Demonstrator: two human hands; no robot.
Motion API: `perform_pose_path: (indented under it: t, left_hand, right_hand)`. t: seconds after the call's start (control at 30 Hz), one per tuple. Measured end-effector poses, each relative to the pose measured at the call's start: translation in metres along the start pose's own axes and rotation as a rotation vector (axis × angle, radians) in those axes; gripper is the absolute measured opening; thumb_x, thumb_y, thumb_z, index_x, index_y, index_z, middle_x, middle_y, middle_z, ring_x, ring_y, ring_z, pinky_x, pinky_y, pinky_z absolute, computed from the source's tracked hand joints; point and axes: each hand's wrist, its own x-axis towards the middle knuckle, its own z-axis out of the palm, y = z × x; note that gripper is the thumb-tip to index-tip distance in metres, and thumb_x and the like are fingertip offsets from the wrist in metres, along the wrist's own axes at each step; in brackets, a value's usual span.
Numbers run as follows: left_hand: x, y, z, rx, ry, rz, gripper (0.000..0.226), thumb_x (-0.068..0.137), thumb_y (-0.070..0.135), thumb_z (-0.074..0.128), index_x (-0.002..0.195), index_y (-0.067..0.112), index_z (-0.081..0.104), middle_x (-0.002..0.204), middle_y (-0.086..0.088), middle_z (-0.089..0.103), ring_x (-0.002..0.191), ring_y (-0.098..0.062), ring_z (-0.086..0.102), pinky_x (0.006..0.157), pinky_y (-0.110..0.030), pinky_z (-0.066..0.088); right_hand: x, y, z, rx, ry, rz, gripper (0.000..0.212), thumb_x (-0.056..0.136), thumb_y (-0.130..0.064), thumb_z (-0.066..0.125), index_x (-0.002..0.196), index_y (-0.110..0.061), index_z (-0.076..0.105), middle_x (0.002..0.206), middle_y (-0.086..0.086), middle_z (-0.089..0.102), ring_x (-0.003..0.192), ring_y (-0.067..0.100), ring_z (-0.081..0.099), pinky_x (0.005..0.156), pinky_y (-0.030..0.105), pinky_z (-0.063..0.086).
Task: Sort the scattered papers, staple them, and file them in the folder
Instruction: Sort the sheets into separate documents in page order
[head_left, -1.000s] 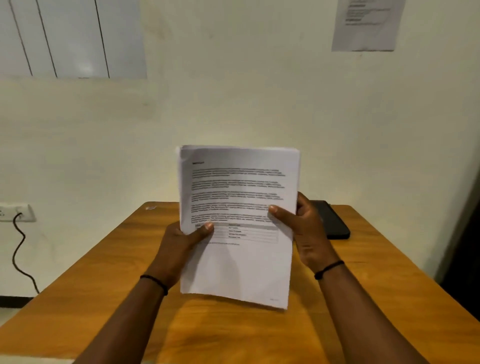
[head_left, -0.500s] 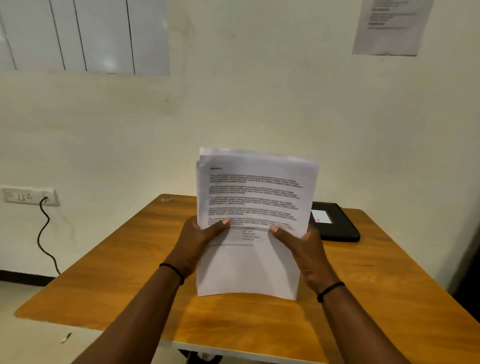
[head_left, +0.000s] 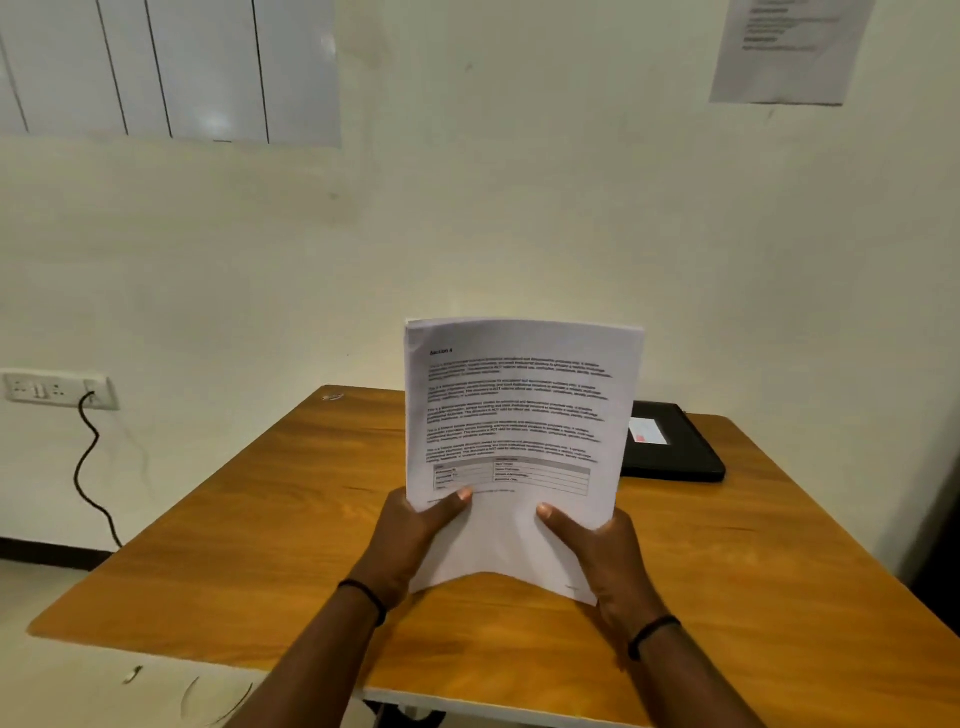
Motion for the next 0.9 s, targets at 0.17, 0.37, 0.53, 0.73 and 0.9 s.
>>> perform_pose_path:
  t: [0.17, 0.37, 0.53, 0.73, 0.9]
  left_hand:
    - [0.016, 0.026, -0.012, 0.039, -0.025, 0.016, 0.028, 0.09, 0.018, 0.065, 0.115, 0.007, 0.067, 0.109, -0.008, 0.075, 0.098, -0.029, 0.072, 0.078, -0.033, 0.06]
    - [0.058, 0.08, -0.025, -0.025, 0.008, 0.087, 0.029, 0.098, 0.02, 0.056, 0.116, -0.001, 0.065, 0.108, -0.018, 0.073, 0.095, -0.033, 0.071, 0.08, -0.04, 0.06]
    - [0.073, 0.051, -0.031, 0.018, -0.004, -0.04, 0.034, 0.1, 0.024, 0.056, 0.117, -0.004, 0.065, 0.11, -0.024, 0.07, 0.096, -0.038, 0.067, 0.083, -0.046, 0.056]
    - [0.059, -0.026, -0.032, -0.054, 0.126, -0.287, 0.028, 0.098, 0.02, 0.058, 0.115, -0.002, 0.066, 0.096, -0.02, 0.074, 0.08, -0.031, 0.07, 0.061, -0.036, 0.056]
    - [0.067, -0.039, -0.039, -0.104, 0.106, -0.313, 0.029, 0.098, 0.019, 0.059, 0.12, 0.001, 0.065, 0.112, -0.02, 0.072, 0.102, -0.037, 0.069, 0.09, -0.052, 0.054]
  right_hand:
    - [0.002, -0.006, -0.004, -0.001, -0.074, 0.037, 0.035, 0.078, -0.01, 0.077, 0.108, -0.024, 0.067, 0.101, -0.009, 0.076, 0.094, 0.011, 0.072, 0.071, 0.022, 0.057]
    - [0.003, -0.027, -0.028, -0.006, -0.306, 0.18, 0.042, 0.083, -0.004, 0.072, 0.123, -0.01, 0.064, 0.117, 0.01, 0.072, 0.107, 0.031, 0.069, 0.091, 0.049, 0.056]
    - [0.016, -0.034, -0.06, -0.114, -0.391, 0.302, 0.044, 0.083, -0.005, 0.072, 0.125, -0.01, 0.063, 0.119, 0.012, 0.071, 0.108, 0.032, 0.069, 0.094, 0.051, 0.054]
    - [0.034, 0.001, -0.072, -0.851, -0.204, 0.263, 0.038, 0.077, -0.036, 0.082, 0.106, -0.02, 0.063, 0.103, -0.001, 0.072, 0.09, 0.017, 0.068, 0.081, 0.034, 0.057]
    - [0.038, 0.032, -0.006, -1.104, 0.042, -0.36, 0.01, 0.086, -0.03, 0.07, 0.082, -0.027, 0.062, 0.086, -0.01, 0.064, 0.085, 0.015, 0.059, 0.074, 0.036, 0.05]
